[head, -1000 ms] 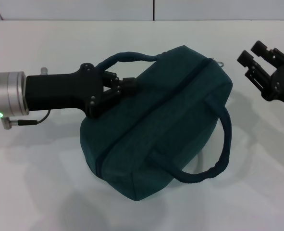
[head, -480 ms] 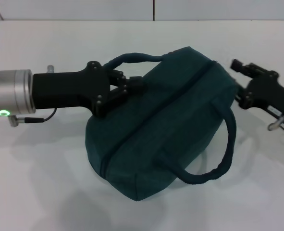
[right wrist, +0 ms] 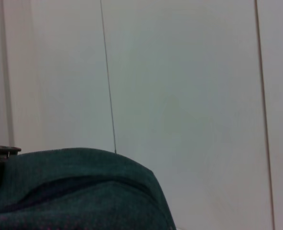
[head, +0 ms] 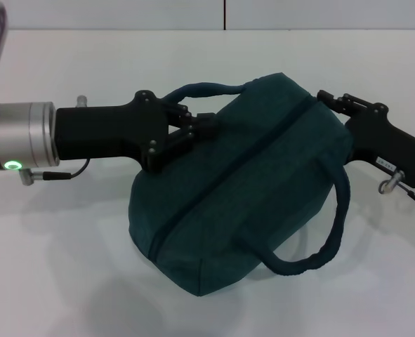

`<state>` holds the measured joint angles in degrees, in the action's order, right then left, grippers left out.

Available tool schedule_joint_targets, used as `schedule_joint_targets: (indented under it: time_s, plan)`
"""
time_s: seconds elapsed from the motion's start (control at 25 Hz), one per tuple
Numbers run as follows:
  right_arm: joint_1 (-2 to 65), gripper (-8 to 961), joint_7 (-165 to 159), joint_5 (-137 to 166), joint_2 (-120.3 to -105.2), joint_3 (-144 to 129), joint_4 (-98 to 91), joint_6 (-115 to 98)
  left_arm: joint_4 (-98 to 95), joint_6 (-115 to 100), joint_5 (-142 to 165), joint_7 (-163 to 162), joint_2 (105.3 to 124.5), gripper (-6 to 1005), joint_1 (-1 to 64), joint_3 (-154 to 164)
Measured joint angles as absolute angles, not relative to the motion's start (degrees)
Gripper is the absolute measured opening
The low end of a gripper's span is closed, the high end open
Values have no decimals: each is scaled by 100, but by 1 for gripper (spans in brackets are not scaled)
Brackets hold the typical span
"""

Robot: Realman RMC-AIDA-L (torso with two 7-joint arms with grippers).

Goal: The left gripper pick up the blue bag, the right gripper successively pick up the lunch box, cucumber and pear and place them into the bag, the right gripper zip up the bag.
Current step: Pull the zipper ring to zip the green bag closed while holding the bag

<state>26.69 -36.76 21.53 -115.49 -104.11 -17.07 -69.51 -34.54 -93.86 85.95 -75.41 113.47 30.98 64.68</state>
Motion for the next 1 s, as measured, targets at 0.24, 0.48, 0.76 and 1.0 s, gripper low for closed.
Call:
schedule_joint_targets:
  time_s: [0.24,0.48,0.76,1.0]
  plan:
    - [2628,280,-3189,2154,-11559,-10436,-1711,-7269,-3454,-9376,8593,-7541,11364,59,3108,6461]
    - [2604,228,-2974,2164,-11581,-10450,-1689,-7318,-3454,-9366,8551,-7541,11379,79,3098,6441]
    - [2599,48,-2987,2134,-11575,-10405,-1632,-7176,-3435,-9366,8556,-7541,11440,103,3082,6230]
    - [2560,8,-3186,1973,-11573,-10393,-1678,-6585,-3448,-9378,8534,-7576,11443,123,3077,6226]
